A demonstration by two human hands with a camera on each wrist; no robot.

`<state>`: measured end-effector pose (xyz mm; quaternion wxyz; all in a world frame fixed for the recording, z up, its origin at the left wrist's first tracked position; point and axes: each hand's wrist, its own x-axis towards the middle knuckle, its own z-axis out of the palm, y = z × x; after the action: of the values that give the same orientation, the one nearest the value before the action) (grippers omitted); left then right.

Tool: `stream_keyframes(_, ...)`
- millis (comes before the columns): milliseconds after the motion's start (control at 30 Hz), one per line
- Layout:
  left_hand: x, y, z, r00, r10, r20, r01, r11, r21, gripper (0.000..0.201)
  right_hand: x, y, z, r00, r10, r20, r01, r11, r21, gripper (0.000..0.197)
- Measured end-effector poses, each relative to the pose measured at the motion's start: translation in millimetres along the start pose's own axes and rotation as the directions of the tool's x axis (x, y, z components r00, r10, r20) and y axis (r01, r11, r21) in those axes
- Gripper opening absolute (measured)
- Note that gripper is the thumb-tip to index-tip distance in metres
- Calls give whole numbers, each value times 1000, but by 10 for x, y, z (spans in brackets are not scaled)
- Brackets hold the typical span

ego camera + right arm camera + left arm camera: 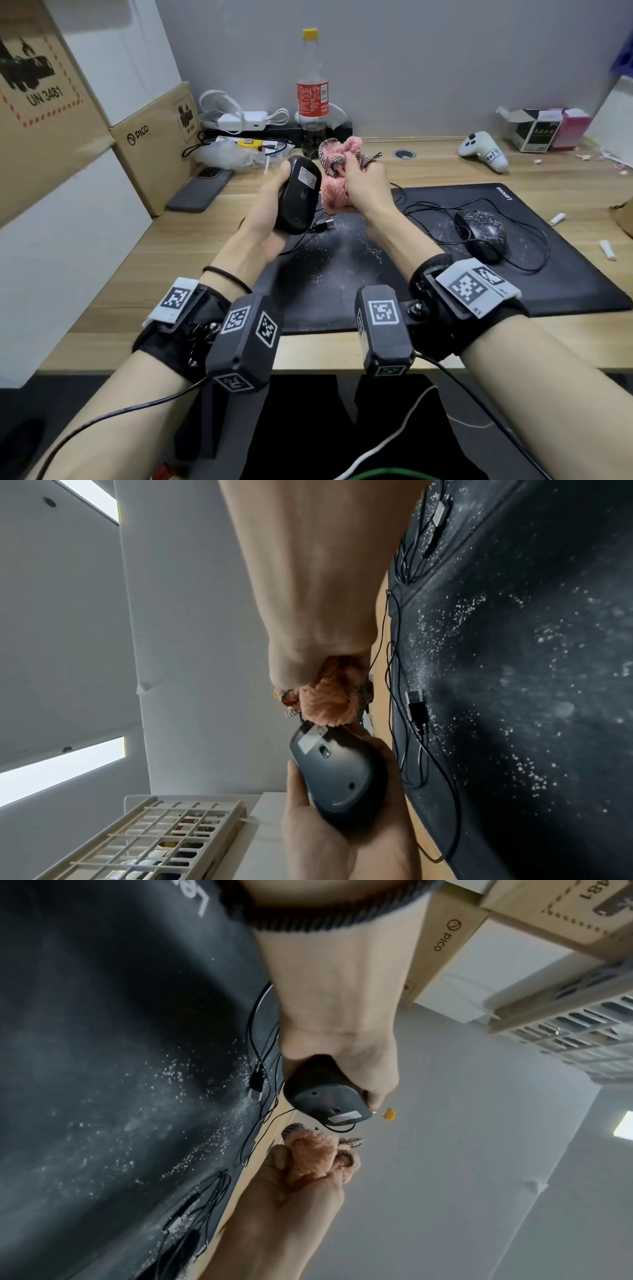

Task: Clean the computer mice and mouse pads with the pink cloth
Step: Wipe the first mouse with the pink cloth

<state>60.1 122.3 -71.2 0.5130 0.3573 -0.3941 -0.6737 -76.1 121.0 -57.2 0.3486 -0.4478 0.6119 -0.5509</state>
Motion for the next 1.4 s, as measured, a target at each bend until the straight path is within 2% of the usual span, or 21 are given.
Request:
stream_keyframes(67, -41, -3, 34, 998, -55, 32, 55, 998, -14, 35, 15, -37, 5, 998, -56, -1, 56, 998, -28, 31)
stream_keyframes(200, -86, -30, 125, 996, -79, 40, 83, 990, -114, 37, -15, -69, 169, 964, -181, 197, 188, 982, -17, 14)
stream_keyframes(267, -72, 6, 129, 993, -116, 14, 116, 984, -137, 35, -35, -50, 224, 922, -271, 277, 297, 953, -59, 15)
stream_keyframes(333, -57, 65, 110, 991, -136, -16, 130, 968, -216, 41, -89, -53, 234, 851, -357, 384, 427, 897, -115, 10)
stream_keyframes(400, -68, 119, 51, 986, -153, -68, 123, 938, -323, 57, -167, -51, 228, 759, -404, 511, 537, 831, -141, 11)
stream_keyframes(467, -83, 132, -43, 979, -164, -120, 123, 949, -289, 61, -238, -33, 199, 658, -400, 638, 583, 807, -96, 17)
stream_keyframes(533, -123, 129, -77, 977, -198, -77, 171, 948, -268, 64, -249, 2, 168, 584, -395, 709, 602, 797, -52, 20)
stream_keyframes(600, -135, 113, -67, 972, -222, -76, 189, 933, -305, 53, -207, 12, 157, 599, -405, 691, 641, 759, -111, 23)
stream_keyframes(700, -133, 67, -14, 976, -210, -54, 180, 924, -338, 43, -68, 13, 131, 710, -431, 557, 630, 743, -228, 28)
stream_keyframes(800, -159, 36, -15, 980, -194, -36, 172, 932, -319, 39, 49, -38, 94, 777, -475, 413, 610, 729, -310, 25)
stream_keyframes(833, -169, 44, -13, 982, -186, -37, 165, 932, -323, 35, 72, -65, 80, 802, -480, 355, 577, 775, -257, 24)
stream_keyframes(900, -162, 70, -9, 983, -179, -48, 152, 928, -340, 30, 87, -128, 57, 874, -415, 253, 417, 908, 49, 26)
stream_keyframes(967, -117, 79, -6, 981, -182, -69, 146, 920, -363, 28, 75, -200, 62, 918, -329, 222, 240, 906, 348, 25)
stream_keyframes(1000, -102, 71, 3, 979, -189, -80, 146, 914, -378, 27, 73, -220, 80, 925, -293, 242, 169, 887, 429, 24)
stream_keyframes(1067, -85, 59, 27, 978, -199, -68, 150, 887, -437, 27, 40, -222, 150, 932, -225, 286, 96, 910, 403, 26)
stream_keyframes(1133, -93, 36, 49, 984, -178, -7, 157, 883, -443, 33, 12, -164, 233, 939, -209, 272, 177, 975, 138, 26)
stream_keyframes(1167, -105, 27, 54, 985, -173, 21, 166, 892, -421, 36, 25, -113, 262, 942, -224, 251, 246, 967, -60, 27)
stream_keyframes(1233, -138, 7, 62, 985, -163, 56, 172, 903, -394, 39, 36, -53, 260, 955, -213, 207, 280, 879, -386, 31)
stream_keyframes(1300, -165, 0, 59, 986, -150, 76, 168, 903, -396, 38, 7, -37, 243, 948, -258, 186, 314, 855, -412, 31)
stream_keyframes(1400, -152, 9, 58, 985, -153, 76, 171, 915, -365, 38, -121, -36, 265, 876, -450, 172, 481, 832, -277, 35)
